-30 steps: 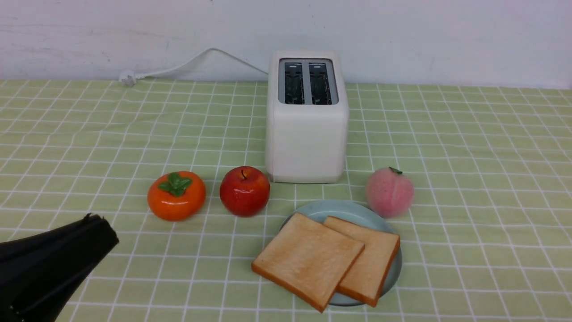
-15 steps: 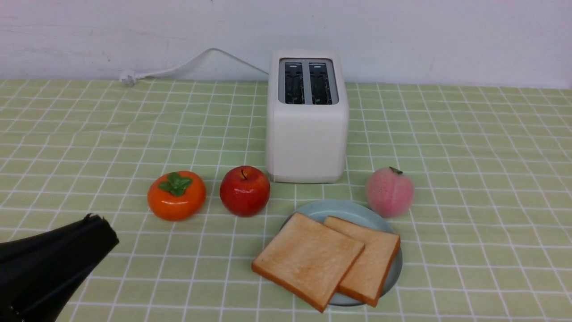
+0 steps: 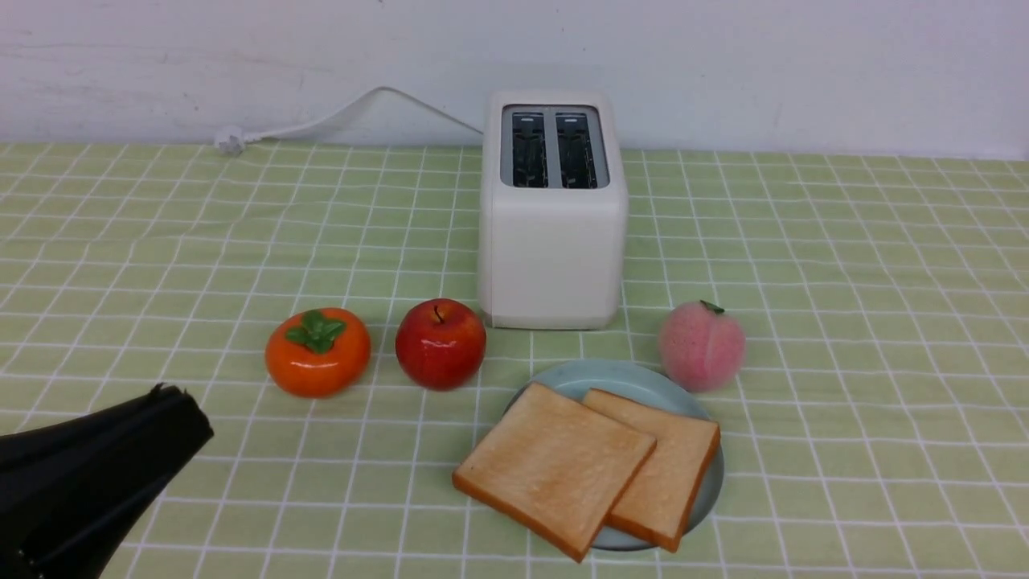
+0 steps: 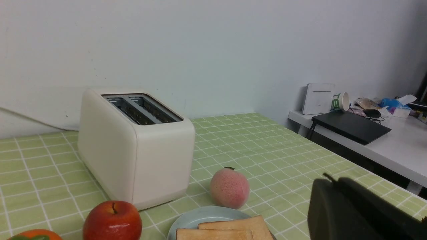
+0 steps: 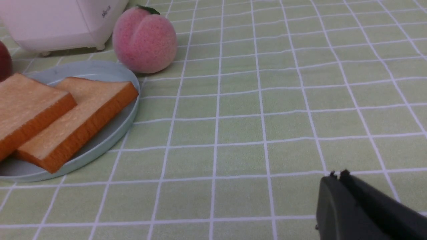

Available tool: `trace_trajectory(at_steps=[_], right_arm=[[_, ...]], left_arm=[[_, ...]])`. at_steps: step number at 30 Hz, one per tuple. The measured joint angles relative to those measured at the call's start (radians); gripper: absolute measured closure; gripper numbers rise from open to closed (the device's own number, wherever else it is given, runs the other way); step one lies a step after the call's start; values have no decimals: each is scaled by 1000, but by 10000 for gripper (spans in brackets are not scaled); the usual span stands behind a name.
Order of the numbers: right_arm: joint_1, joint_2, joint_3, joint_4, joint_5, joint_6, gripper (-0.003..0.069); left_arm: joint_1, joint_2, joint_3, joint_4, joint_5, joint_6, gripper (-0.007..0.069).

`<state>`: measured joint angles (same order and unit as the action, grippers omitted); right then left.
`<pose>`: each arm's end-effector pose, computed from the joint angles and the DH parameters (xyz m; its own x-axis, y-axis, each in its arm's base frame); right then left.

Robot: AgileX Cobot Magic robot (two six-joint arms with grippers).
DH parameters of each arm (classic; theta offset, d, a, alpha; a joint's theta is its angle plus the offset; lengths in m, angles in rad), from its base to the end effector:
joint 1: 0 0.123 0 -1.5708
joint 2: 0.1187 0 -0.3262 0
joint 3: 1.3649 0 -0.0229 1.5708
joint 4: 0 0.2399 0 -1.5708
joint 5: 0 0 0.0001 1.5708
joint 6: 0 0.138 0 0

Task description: Take toasted bread from bread machine on green coffee tablecloth place on plate.

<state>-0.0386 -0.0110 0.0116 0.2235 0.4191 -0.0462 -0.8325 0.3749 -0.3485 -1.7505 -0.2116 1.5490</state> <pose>0.0434 0.0108 0.1579 -0.3208 0.1697 -0.9318 0.0037 0.9840 0.1780 0.0788 -0.0443 0.3180 -0.1045 -0.1818 -0.9778 0.5754 0.7908 -0.2086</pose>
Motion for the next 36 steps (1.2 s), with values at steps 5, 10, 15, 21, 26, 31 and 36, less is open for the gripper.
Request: trace_trajectory(at_steps=[5,10,15,21,26,31,36], right_arm=[[0,0,0,0,0,0,659],[0,0,0,0,0,0,657],[0,0,0,0,0,0,655],[0,0,0,0,0,0,652],[0,0,0,0,0,0,646],[0,0,0,0,0,0,645],[0,0,0,0,0,0,643]], left_arm=[[0,0,0,0,0,0,622],[0,0,0,0,0,0,619],[0,0,0,0,0,0,615],[0,0,0,106,29,-106,611],[0,0,1,712,150,-658,637],[0,-1,1,1187,276,-1165,637],[0,-1,3,1455,352,-1413,637]])
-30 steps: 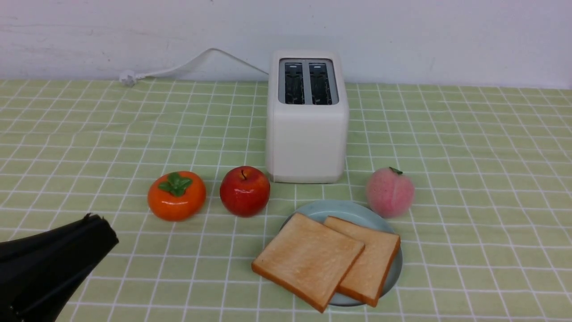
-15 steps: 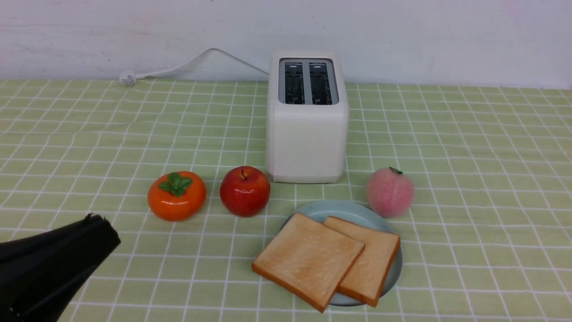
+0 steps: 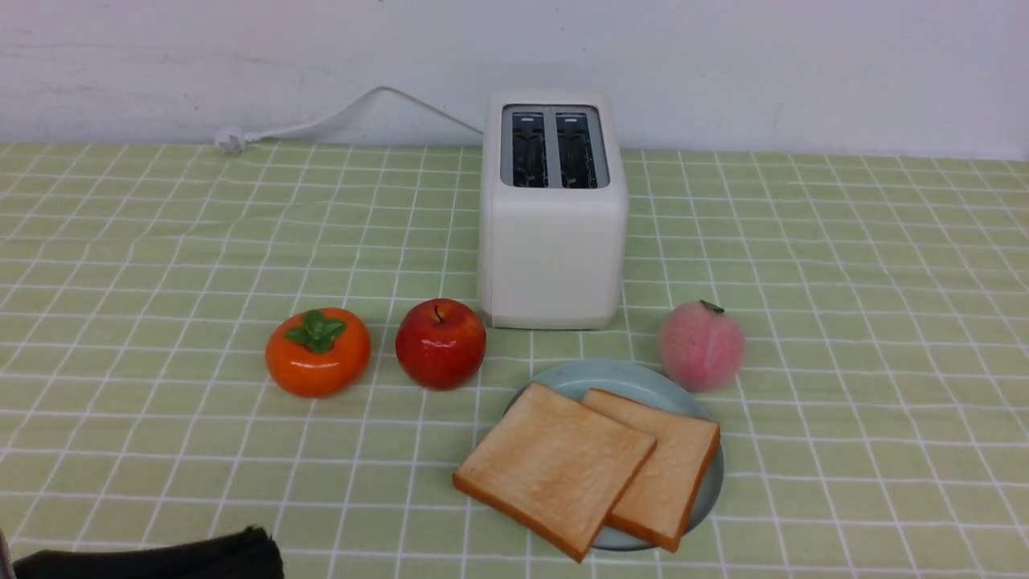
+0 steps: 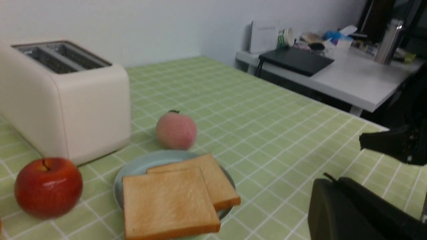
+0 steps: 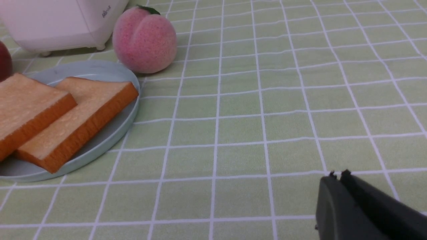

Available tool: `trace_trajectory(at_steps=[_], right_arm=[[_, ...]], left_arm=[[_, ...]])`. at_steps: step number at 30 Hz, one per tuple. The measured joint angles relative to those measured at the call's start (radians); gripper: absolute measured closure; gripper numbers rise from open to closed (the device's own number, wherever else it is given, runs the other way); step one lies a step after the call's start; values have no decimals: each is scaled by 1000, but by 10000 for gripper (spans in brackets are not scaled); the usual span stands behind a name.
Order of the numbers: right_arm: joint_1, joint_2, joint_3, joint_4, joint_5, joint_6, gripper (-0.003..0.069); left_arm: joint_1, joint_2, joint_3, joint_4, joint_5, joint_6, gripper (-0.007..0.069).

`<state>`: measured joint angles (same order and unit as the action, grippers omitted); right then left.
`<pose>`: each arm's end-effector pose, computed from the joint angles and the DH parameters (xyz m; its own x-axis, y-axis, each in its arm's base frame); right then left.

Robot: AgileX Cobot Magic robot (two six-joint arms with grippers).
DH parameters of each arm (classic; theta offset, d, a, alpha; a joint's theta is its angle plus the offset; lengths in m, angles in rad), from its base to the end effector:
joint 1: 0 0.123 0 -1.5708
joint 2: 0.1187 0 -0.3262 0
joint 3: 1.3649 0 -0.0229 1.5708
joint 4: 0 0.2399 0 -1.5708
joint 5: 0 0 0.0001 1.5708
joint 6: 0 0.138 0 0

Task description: Take toasted bread from bread machine on green coffee tablecloth place on plate.

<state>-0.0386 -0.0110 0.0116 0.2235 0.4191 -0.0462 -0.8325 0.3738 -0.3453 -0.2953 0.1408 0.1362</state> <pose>0.0434 0.0108 0.1579 -0.3208 0.1697 -0.9318 0.0037 0.9840 0.1780 0.0552 -0.0690 0.3036 -0.1699 -0.0445 -0.9845 0.7491 0.6433 -0.1583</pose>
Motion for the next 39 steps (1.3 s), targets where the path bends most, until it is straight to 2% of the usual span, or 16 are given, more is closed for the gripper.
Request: trace_trajectory(at_steps=[2,4,7,10,12,16,20,23,28,39], right_arm=[[0,0,0,0,0,0,642],[0,0,0,0,0,0,640],[0,0,0,0,0,0,637],[0,0,0,0,0,0,634],[0,0,0,0,0,0,634],[0,0,0,0,0,0,627],[0,0,0,0,0,0,624],[0,0,0,0,0,0,624],[0,0,0,0,0,0,624],[0,0,0,0,0,0,613]], left_arm=[[0,0,8,59,-2,-43,637],[10,-1,47,165,-77,-121,637],[68,-9,98,216,-174,-145,637],[221,-55,182,236,-237,-161,637],[272,-80,205,241,-237,-176,637],[476,-238,283,278,-170,-282,637],[602,-363,356,304,-103,-328,637],[638,-382,368,308,-26,-331,637],[690,-384,375,286,232,-337,637],[692,-384,375,271,239,-337,637]])
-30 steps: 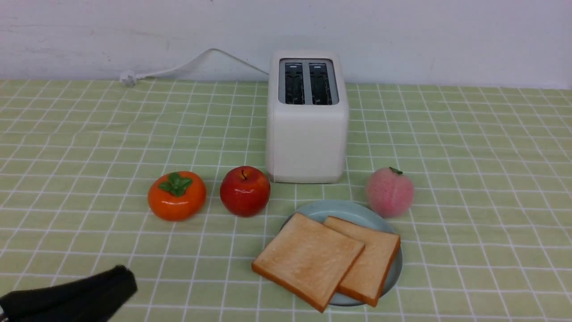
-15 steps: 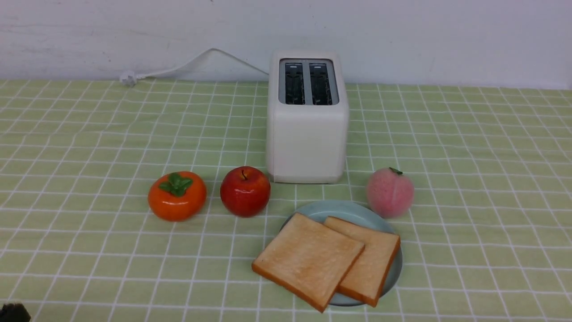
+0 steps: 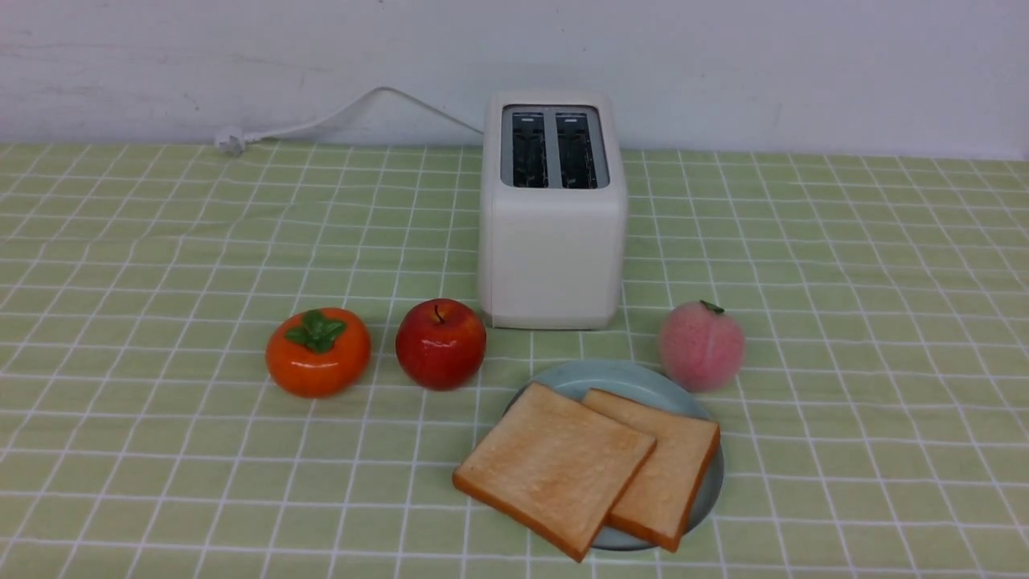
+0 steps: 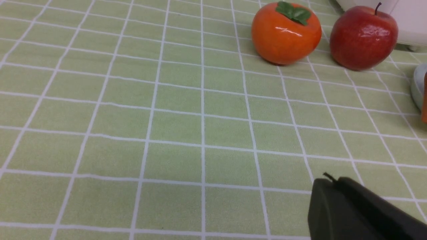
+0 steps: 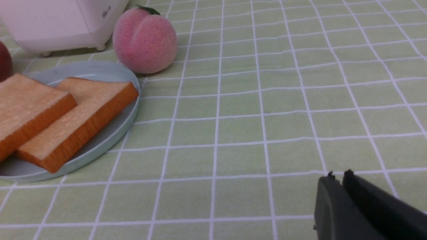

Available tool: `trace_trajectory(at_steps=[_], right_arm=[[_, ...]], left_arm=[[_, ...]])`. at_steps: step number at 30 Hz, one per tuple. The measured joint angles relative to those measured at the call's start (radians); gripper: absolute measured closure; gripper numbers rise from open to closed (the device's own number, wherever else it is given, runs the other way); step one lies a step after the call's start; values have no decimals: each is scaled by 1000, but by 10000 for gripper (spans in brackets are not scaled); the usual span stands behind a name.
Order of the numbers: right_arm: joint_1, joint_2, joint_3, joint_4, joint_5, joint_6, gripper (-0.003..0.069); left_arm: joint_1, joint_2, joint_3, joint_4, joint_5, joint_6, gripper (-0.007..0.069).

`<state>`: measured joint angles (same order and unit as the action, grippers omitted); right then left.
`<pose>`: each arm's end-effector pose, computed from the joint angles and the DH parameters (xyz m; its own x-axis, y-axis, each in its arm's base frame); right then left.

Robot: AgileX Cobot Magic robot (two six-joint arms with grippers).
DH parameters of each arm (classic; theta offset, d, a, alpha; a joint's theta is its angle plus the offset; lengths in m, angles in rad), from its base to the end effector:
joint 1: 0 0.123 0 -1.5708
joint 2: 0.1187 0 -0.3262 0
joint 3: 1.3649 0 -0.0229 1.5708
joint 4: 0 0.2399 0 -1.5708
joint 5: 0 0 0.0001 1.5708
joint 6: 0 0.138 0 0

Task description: Take toasted bread from bread machine on green coffee tablecloth place on plate.

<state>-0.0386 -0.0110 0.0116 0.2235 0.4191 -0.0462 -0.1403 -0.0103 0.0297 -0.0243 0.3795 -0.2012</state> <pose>0.0434 0.0108 0.1579 -0.3208 0.1697 -0.9318 0.0037 0.9840 0.1780 0.0442 -0.0075 0.1550 -0.3289 -0.1777 -0.9275 0.0773 0.9738 -0.2139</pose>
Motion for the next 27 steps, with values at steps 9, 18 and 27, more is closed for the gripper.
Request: trace_trajectory(at_steps=[9,18,27], right_arm=[[0,0,0,0,0,0,606],[0,0,0,0,0,0,594],[0,0,0,0,0,0,582]], left_arm=[[0,0,0,0,0,0,637],[0,0,0,0,0,0,634],[0,0,0,0,0,0,627]])
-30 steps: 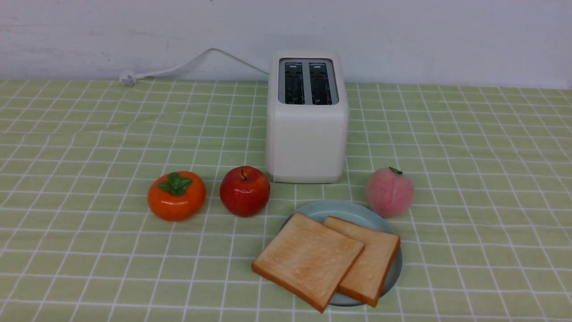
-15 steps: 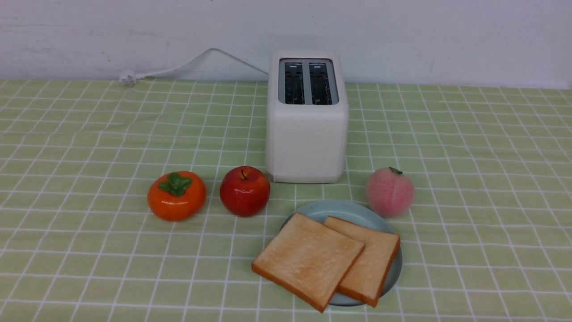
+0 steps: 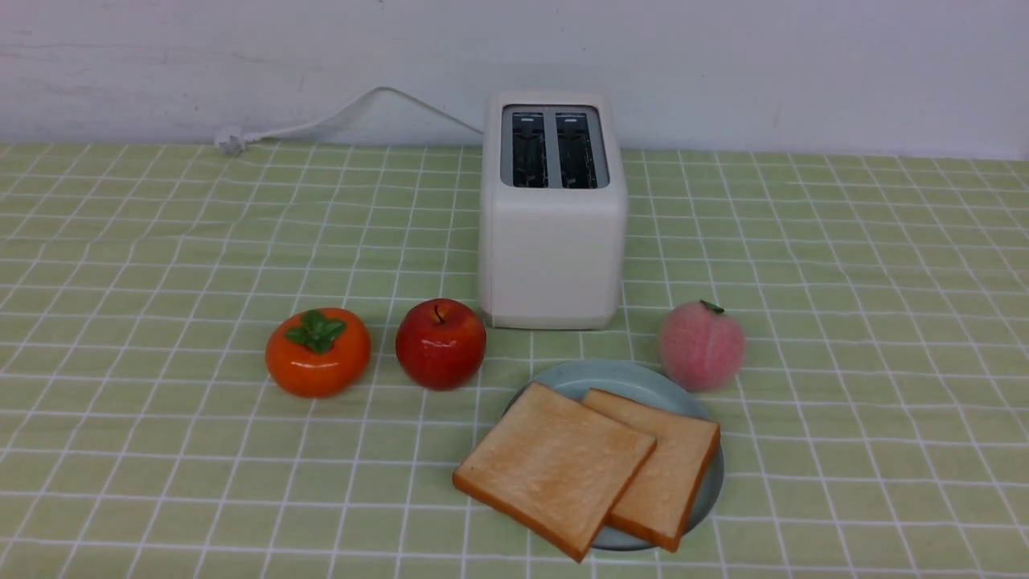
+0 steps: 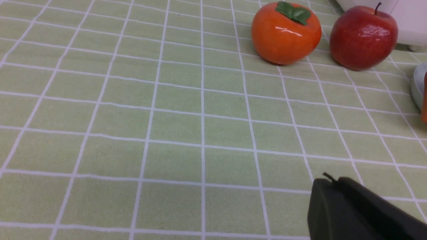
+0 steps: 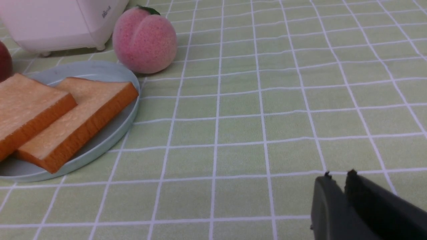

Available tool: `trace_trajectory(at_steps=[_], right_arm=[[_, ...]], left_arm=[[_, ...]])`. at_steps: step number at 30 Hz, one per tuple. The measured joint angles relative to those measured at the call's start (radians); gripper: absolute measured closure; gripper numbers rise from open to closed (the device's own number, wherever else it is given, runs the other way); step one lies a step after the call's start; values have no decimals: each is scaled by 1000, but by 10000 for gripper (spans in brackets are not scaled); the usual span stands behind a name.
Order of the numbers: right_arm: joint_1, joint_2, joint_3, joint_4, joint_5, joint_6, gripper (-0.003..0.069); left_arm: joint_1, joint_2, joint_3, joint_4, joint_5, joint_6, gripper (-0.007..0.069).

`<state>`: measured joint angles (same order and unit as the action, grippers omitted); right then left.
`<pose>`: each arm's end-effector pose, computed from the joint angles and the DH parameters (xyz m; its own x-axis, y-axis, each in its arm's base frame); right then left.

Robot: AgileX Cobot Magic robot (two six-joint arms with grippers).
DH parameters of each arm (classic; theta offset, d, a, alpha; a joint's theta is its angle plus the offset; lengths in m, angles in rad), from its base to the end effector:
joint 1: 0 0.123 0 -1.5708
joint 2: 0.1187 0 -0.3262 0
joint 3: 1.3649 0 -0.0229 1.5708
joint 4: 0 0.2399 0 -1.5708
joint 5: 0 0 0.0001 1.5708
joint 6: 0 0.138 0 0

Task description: Take toasted bread from bread machine on green coffee tablecloth place on plate.

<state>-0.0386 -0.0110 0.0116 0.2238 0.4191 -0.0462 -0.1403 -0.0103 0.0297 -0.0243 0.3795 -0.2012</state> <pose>0.0434 0.0108 0.1579 -0.3208 0.1700 -0.9318 0.0036 0.9840 0.1783 0.0442 -0.0075 0.1550 -0.3289 -0.1777 -0.9275 0.0773 0.9738 -0.2139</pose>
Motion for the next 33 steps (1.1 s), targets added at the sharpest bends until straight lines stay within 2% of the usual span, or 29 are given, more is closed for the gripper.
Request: trace_trajectory(at_steps=[33], right_arm=[[0,0,0,0,0,0,543]], left_arm=[[0,0,0,0,0,-3,594]])
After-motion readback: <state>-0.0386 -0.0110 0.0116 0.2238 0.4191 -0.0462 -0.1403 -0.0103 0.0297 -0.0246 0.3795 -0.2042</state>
